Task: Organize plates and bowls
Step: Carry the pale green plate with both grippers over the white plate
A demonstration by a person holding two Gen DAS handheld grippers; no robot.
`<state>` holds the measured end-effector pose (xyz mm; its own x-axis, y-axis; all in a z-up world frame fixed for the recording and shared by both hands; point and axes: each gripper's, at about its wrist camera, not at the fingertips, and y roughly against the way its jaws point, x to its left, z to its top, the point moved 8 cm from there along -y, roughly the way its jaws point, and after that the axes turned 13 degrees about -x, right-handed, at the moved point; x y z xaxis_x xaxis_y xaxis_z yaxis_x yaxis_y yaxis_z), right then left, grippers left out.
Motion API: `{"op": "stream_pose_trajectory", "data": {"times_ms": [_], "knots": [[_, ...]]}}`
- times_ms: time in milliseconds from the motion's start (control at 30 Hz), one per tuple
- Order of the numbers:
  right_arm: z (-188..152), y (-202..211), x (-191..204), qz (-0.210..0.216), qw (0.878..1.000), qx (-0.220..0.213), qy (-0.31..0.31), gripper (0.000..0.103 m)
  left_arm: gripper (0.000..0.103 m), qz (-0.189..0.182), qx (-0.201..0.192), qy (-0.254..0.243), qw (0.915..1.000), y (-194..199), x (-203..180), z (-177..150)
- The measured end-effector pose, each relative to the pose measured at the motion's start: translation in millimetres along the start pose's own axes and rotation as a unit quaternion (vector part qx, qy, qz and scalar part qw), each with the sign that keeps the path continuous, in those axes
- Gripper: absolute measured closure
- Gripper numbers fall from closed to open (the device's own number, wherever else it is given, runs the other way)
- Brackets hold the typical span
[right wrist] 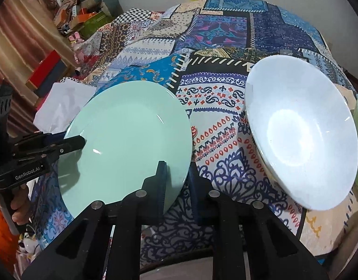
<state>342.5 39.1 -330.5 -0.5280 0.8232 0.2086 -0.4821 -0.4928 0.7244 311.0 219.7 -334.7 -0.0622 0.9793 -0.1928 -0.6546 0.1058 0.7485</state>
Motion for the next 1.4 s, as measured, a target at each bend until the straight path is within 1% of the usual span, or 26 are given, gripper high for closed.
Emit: {"op": "stream_pose_trajectory", "data": {"times_ms": [200,433,700,1000,1400], "knots": [[3,7,5,-0.001,1.0,-0.015,0.015,0.086,0.074,-0.003,0.001,0.015,0.9999,12,0,-7],[5,21,9,-0.003,0.999,-0.033,0.019,0.086,0.076,-0.003,-0.005,0.014,0.9999,30,-7,-10],[8,44,12,-0.003,0.998,-0.054,0.025,0.086,0.076,-0.003,-0.023,0.007,0.9997,58,-20,-6],[3,71,10,-0.001,0.998,-0.069,0.017,0.086,0.077,-0.006,-0.038,-0.003,0.9993,91,-40,-6],[-10,114,-3,-0.007,0.996,-0.09,0.004,0.086,0.077,-0.017,-0.05,-0.024,0.9983,123,-81,-13]]}}
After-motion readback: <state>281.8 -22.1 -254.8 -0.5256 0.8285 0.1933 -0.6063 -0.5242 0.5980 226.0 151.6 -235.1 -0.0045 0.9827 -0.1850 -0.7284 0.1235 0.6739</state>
